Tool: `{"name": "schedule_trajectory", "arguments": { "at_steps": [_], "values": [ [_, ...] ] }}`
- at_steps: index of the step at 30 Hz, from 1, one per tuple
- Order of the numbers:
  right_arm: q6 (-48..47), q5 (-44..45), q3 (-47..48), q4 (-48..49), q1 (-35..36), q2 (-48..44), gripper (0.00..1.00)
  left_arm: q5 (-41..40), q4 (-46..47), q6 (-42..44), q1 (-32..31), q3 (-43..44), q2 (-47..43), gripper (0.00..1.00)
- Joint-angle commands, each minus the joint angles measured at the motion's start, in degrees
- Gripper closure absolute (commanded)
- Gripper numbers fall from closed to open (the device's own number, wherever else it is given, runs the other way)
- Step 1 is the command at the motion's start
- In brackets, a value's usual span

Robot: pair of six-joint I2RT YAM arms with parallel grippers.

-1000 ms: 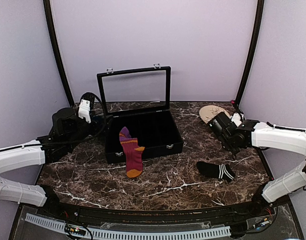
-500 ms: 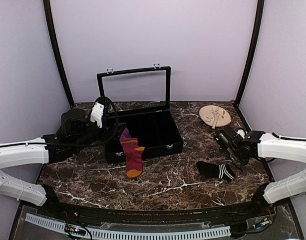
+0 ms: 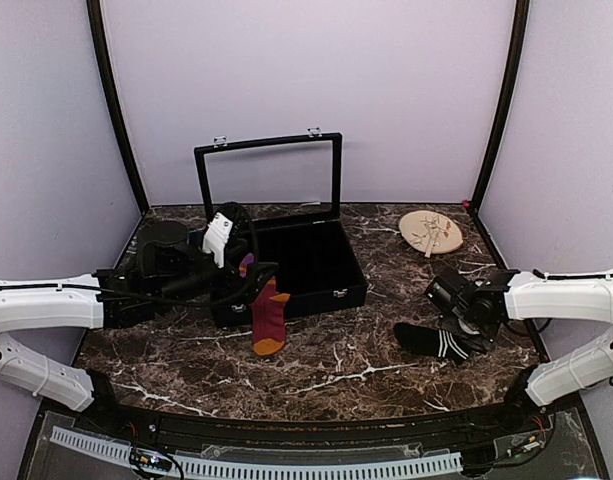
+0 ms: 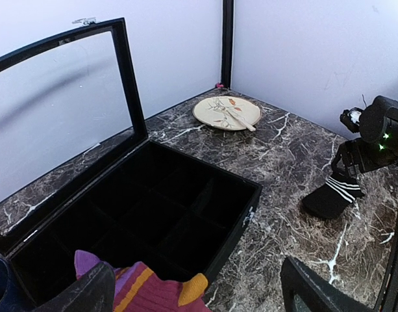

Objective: Roll the socks
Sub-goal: Move the storage box to the center of the board.

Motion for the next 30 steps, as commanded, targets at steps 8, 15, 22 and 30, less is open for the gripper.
{"name": "schedule_trajectory", "arguments": {
  "at_steps": [8,15,22,30],
  "values": [
    [-1.74,-0.56,0.31,-3.59,0.42,-0.43,0.12,-2.13,-4.35,-2.24,-1.02,-0.12,1.64,0.09],
    [-4.04,-0.47,0.62,-3.05,0.50,-2.02,0.10,-8.03,-4.87,-7.24,-0.95,-3.25,3.41,0.09],
    [-5.21,-0.16,1.01,-3.32,0.60,-1.81,0.09,-9.19,-4.88,-15.30,2.03,-6.05,4.48,0.19],
    [-5.67,-1.03,0.32,-2.26,0.60,-2.44,0.09,-6.93,-5.15,-25.29,8.96,-9.06,1.74,0.43]
  ]
}}
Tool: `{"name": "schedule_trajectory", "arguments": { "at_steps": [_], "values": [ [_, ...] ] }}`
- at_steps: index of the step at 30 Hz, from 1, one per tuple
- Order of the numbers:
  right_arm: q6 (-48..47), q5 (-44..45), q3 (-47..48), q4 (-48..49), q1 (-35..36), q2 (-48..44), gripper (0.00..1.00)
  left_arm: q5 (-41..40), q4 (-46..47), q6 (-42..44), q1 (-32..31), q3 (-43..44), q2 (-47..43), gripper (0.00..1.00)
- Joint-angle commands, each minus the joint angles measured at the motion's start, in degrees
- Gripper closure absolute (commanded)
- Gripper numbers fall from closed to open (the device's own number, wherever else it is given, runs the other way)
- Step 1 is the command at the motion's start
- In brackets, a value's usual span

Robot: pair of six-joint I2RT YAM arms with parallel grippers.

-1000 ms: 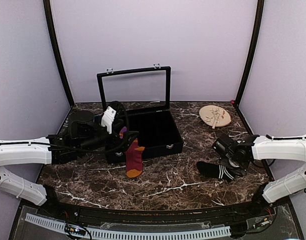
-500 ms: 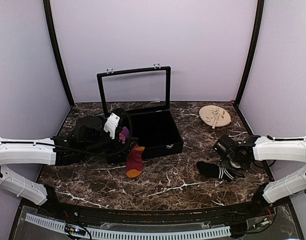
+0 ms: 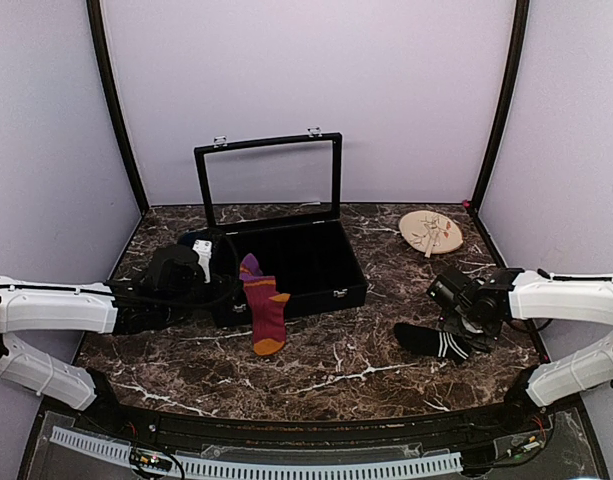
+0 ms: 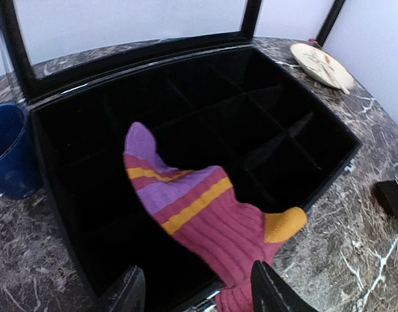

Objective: Roll the socks
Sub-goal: Move the storage box to the center of the board.

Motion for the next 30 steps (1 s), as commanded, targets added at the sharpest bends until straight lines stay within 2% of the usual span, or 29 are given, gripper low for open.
{"name": "schedule_trajectory", "arguments": {
  "at_steps": [1,5,12,15,20,30],
  "values": [
    [-0.73,0.52,-0.01,0.15,0.51,-0.78,0.09,0.86,-0.78,-6.83,3.58,-1.44,-2.37,0.43],
    [-1.03,0.57,0.26,-0.07,0.55,-0.54,0.08,1.46,-3.38,-8.72,4.77,-0.53,-1.92,0.45],
    [-1.34,0.46,0.96,-0.05,0.56,0.24,0.08,5.08,-4.65,-11.79,8.27,-0.06,0.59,0.58],
    [-1.55,0.55,1.33,-0.07,0.56,0.51,0.08,5.71,-4.51,-12.58,9.57,-0.07,1.62,0.61],
    [-1.82,0.56,1.86,-0.05,0.56,1.13,0.08,7.27,-2.64,-12.82,11.20,0.12,4.13,0.64],
    [-1.83,0.61,2.13,-0.16,0.56,1.25,0.08,7.77,-1.54,-11.83,13.11,2.07,7.72,0.80]
  ]
}}
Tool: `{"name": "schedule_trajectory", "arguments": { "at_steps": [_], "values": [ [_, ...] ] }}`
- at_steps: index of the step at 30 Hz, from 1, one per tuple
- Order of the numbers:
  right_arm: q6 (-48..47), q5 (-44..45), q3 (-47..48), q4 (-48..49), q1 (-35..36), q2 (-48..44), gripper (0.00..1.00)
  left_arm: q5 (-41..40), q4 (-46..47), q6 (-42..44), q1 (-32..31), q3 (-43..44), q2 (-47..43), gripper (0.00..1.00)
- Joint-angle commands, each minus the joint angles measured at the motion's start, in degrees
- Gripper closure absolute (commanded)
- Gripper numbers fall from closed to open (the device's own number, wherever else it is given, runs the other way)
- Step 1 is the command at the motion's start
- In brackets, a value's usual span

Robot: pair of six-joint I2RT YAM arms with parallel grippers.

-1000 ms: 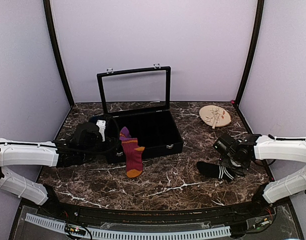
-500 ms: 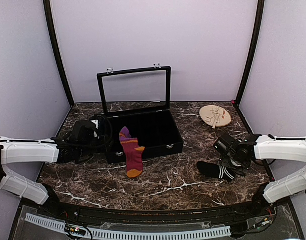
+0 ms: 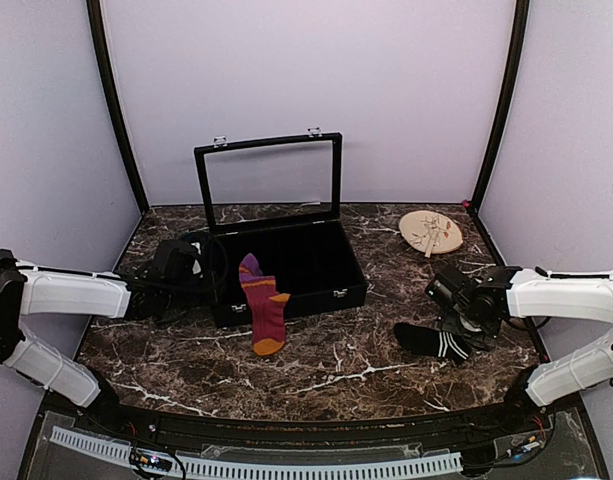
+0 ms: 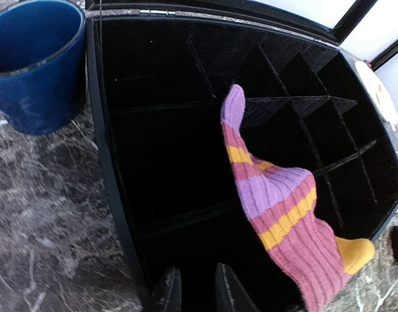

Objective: Roll the socks
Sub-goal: Move the storage box to the center of the board.

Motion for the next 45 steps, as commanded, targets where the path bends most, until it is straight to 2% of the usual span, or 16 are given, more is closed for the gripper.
{"name": "schedule_trajectory", "arguments": {
  "at_steps": [1,7,14,33,38,42,45],
  "values": [
    [-0.52,0.67,1.24,-0.16,0.53,0.24,0.08,0.31,0.25,0.71,1.48,1.80,0.85,0.82],
    [-0.16,0.73,0.91,-0.33,0.52,-0.18,0.07,0.48,0.72,1.52,2.71,2.46,2.71,0.94],
    [-0.06,0.71,0.93,-0.47,0.53,-0.32,0.07,1.36,1.61,2.61,3.43,3.26,4.46,1.00],
    [0.21,0.64,1.05,-0.30,0.53,0.45,0.07,2.13,2.58,4.49,4.14,7.89,9.68,1.00],
    [-0.19,0.53,1.17,0.08,0.53,0.96,0.07,2.12,-0.42,3.27,4.46,8.62,8.60,0.99],
    [-0.49,0.40,1.07,0.49,0.53,1.28,0.06,3.46,-3.08,2.55,4.46,8.69,4.59,0.56],
    [-0.63,0.06,1.01,0.88,0.53,1.46,0.06,3.63,-5.68,2.67,4.53,9.55,1.40,0.35]
  ]
}}
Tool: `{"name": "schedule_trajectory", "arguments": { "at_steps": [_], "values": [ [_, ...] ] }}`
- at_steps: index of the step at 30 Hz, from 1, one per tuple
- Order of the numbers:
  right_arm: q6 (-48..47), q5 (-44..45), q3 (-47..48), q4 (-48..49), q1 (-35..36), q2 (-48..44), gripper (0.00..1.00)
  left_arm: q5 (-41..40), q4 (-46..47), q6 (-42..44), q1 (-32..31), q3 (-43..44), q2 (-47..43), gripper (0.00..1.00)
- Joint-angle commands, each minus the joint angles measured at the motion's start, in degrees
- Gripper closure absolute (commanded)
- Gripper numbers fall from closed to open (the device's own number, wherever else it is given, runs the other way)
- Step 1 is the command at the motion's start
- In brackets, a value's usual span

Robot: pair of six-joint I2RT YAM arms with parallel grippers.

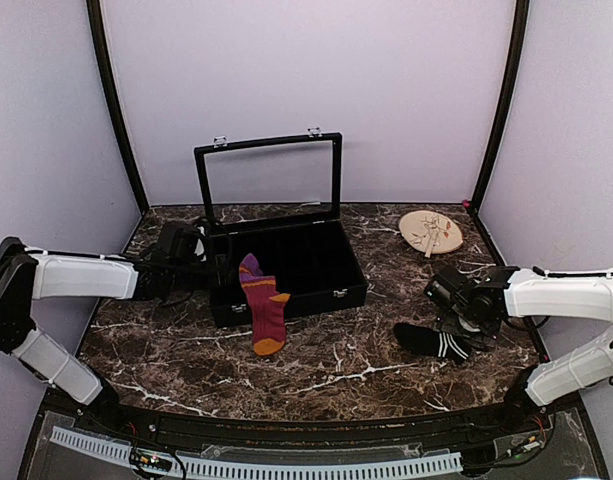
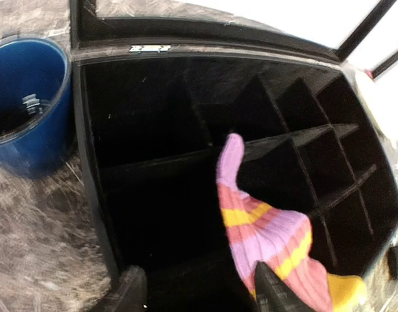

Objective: Roll the socks
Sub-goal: Move the storage box to the center of the board.

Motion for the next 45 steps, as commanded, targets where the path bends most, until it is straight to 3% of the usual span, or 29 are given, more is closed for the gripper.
{"name": "schedule_trajectory", "arguments": {
  "at_steps": [1,14,20,22,26,35,41,45],
  "values": [
    [-0.67,0.08,1.09,0.81,0.53,0.55,0.05,0.31,-7.29,-0.18,0.53,2.62,-5.99,0.30],
    [-0.92,0.11,1.57,0.19,0.53,-1.28,0.05,-3.22,-19.29,2.28,0.52,5.39,-6.72,0.16],
    [-1.19,0.01,2.09,0.35,0.62,-1.21,0.05,-4.12,-20.33,2.29,0.52,6.24,-1.93,0.18],
    [-1.18,0.03,2.15,0.35,0.62,-1.34,0.05,-4.43,-19.44,2.33,0.52,6.45,-0.77,0.27],
    [-1.29,0.12,2.16,0.28,0.61,-1.64,0.05,-5.90,-18.94,2.79,0.61,8.11,2.64,0.55],
    [-1.34,0.05,1.94,0.76,0.62,-1.39,0.04,-7.32,-18.67,3.91,0.77,12.32,7.94,0.73],
    [-1.66,0.03,1.81,1.37,0.62,-0.98,0.04,-7.57,-18.51,4.61,0.99,13.29,9.34,0.99],
    [-1.84,-0.04,1.85,1.83,0.62,-0.38,0.04,-7.64,-18.20,4.90,1.09,13.97,10.12,1.00]
  ]
}}
